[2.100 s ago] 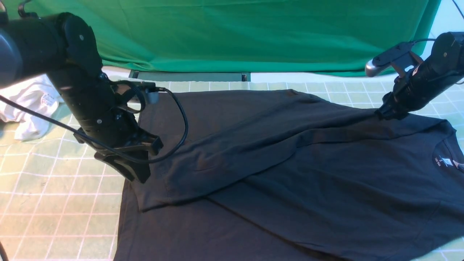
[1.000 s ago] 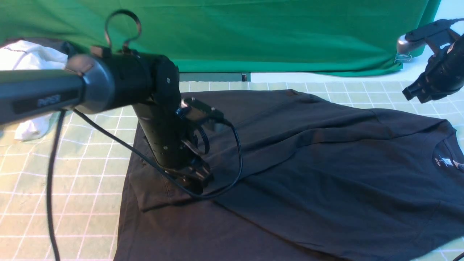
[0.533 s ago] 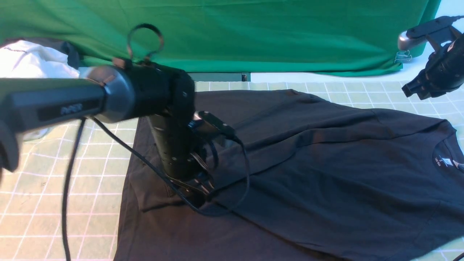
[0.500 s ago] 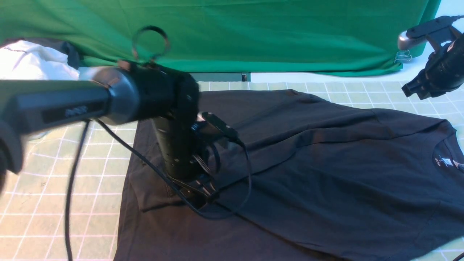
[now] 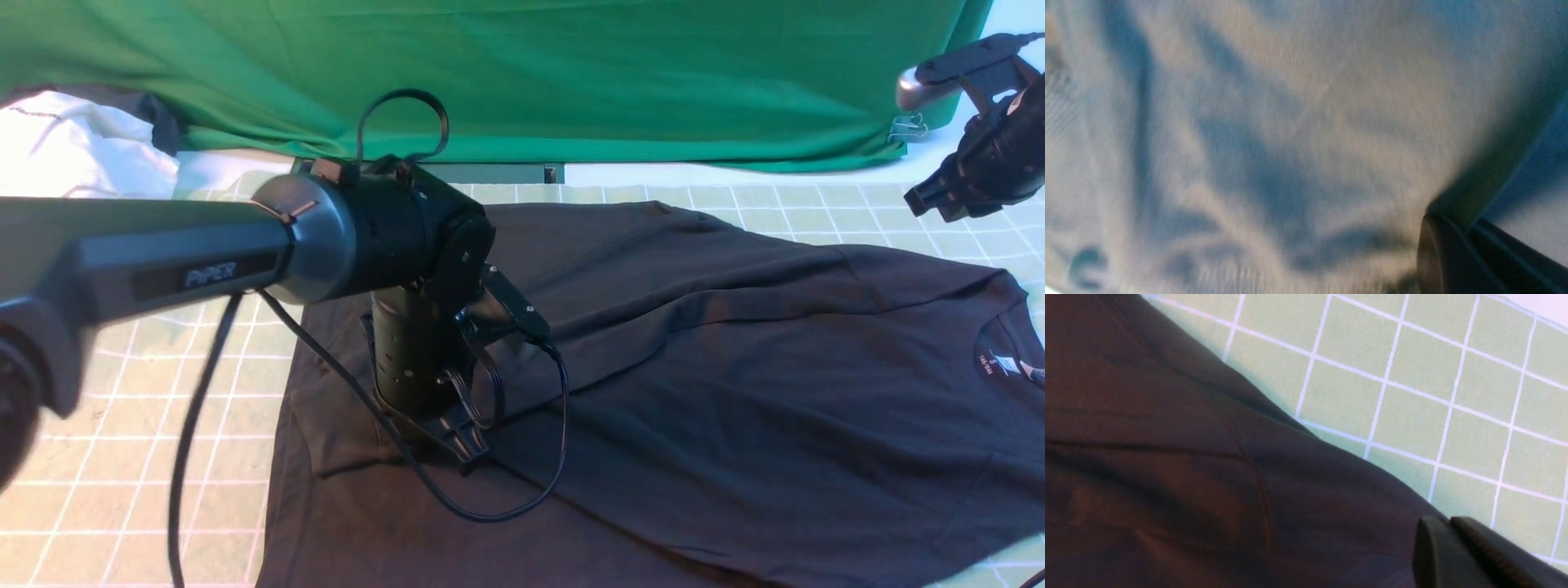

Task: Fold a long-sleeved shirt over a green coffee tablecloth.
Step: 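Fold the left side of the dark shirt inward over its body with the left gripper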

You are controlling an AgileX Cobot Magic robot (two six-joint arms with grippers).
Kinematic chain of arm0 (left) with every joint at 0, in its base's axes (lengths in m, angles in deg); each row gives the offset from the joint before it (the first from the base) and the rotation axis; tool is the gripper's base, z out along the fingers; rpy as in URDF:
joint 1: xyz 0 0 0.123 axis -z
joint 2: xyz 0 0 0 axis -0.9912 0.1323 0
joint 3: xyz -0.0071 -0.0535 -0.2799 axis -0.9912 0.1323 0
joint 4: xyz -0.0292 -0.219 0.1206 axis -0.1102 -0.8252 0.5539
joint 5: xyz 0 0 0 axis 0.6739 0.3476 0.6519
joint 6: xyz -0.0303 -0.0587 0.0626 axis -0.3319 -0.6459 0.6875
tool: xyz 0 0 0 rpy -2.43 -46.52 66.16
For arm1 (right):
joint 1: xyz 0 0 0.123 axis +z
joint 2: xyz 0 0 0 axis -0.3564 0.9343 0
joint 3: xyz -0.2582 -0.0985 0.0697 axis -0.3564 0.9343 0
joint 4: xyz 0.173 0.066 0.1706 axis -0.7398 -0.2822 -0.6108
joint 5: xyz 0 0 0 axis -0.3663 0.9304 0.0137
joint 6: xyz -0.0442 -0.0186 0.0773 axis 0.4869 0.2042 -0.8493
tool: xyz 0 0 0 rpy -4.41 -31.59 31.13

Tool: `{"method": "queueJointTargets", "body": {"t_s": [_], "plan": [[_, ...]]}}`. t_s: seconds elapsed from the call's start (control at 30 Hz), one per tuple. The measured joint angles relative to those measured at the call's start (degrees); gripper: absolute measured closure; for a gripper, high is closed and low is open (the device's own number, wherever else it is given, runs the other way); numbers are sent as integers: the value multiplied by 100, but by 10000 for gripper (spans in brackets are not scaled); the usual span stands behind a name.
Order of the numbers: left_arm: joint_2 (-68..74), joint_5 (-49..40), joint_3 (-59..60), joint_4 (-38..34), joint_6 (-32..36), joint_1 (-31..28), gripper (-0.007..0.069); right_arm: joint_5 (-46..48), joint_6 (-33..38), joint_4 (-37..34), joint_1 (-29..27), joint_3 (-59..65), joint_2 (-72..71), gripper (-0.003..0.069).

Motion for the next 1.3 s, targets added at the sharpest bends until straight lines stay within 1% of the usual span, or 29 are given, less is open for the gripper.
{"method": "queueJointTargets", "body": {"t_s": [0.3,0.47,0.57,0.63,0.73,0.87,0.93,0.97,1.03,1.07,1.13,1.2,1.23,1.3], "plan": [[-376,-288,0,-28,0,0,664,-145,0,0,0,0,0,576],[-376,-430,0,-219,14,0,664,-177,0,0,0,0,0,576],[-376,-202,0,-356,-107,0,661,-177,0,0,0,0,0,571],[-376,55,0,-401,-177,0,644,-180,0,0,0,0,0,568],[-344,266,0,-401,-135,0,587,-203,-24,0,0,0,0,564],[-105,322,0,-401,-97,0,394,-223,-99,0,0,0,48,556],[-8,322,0,-364,-92,0,336,-223,-122,0,0,0,104,552],[42,311,0,-359,-92,0,312,-223,-130,0,0,0,137,550],[101,305,0,-310,-92,0,296,-223,-130,0,0,0,183,547],[127,315,0,-225,-92,0,303,-223,-130,0,0,0,208,545],[156,389,0,-59,-232,0,345,-217,-135,0,0,0,234,540],[161,451,0,111,-408,0,419,-217,-135,-6,0,0,246,538],[161,474,0,191,-523,0,490,-222,-135,-6,0,0,251,537],[161,467,0,214,-575,0,564,-222,-135,-6,0,0,257,536]]}}
